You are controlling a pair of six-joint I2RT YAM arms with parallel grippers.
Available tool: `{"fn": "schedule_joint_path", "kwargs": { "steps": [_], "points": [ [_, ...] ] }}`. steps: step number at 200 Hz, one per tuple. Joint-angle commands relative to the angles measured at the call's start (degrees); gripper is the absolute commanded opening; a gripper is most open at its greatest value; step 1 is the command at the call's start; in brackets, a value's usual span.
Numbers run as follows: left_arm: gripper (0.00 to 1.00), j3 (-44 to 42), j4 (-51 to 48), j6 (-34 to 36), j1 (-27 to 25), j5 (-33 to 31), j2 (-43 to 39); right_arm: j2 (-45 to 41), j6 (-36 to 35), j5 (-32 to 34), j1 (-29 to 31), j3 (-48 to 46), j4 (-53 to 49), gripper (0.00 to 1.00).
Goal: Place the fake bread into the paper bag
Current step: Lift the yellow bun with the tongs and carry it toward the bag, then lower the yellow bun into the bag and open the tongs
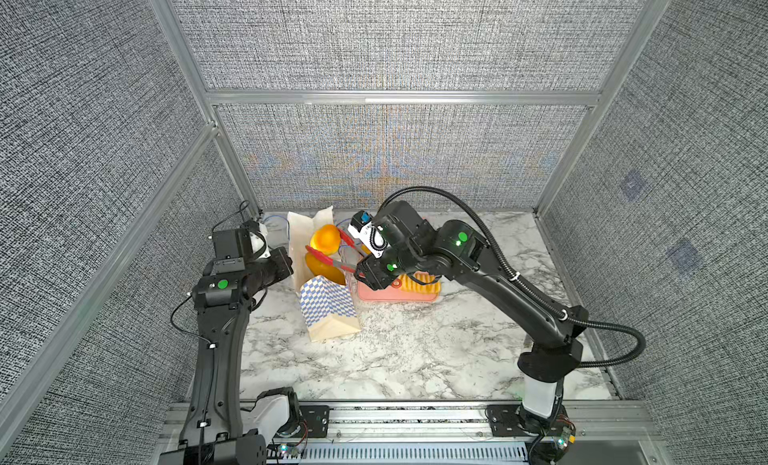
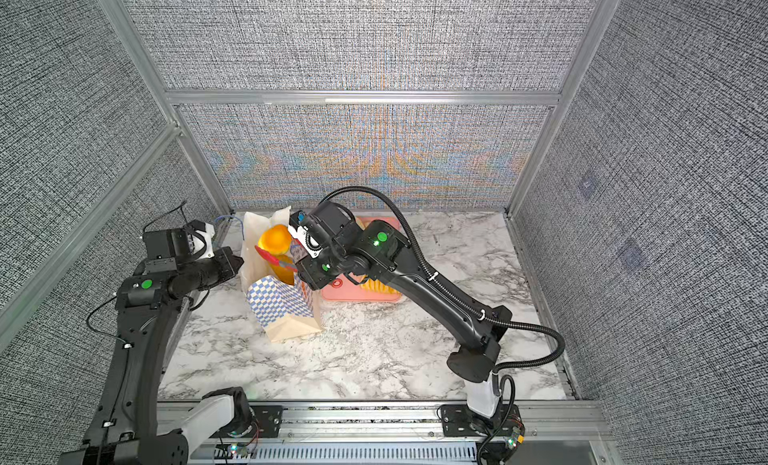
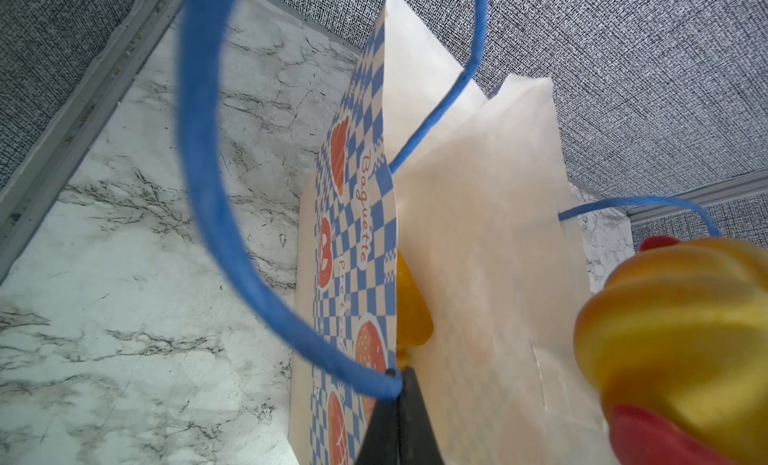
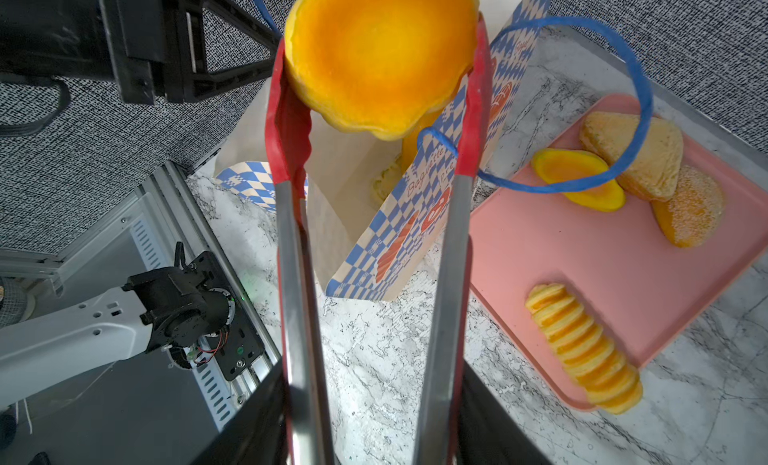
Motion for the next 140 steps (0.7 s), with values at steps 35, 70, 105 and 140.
{"fn": "schedule_joint_path", "kwargs": {
  "steps": [35, 70, 105, 140],
  "points": [
    [0.00, 0.19, 0.30, 0.47, 0.07, 0.40, -0.01, 0.13, -0.83, -0.10, 0.20, 1.18, 0.74, 0.63],
    [0.00, 0.26, 0.52, 0.32, 0.02, 0.61, 0.07, -0.06, -0.81, -0.10, 0.21, 1.21, 0.61, 0.65],
    [0.00, 0.45, 0.47, 0.38, 0.02, 0.55, 0.15, -0.41, -0.86, 0.20, 0.29, 1.38, 0.79, 0.65],
    [0.00, 0.37, 0.43, 0.36, 0.02, 0.52, 0.18, -1.64, -0.99, 1.43, 0.30, 1.21, 1.22, 0.64]
  ]
}}
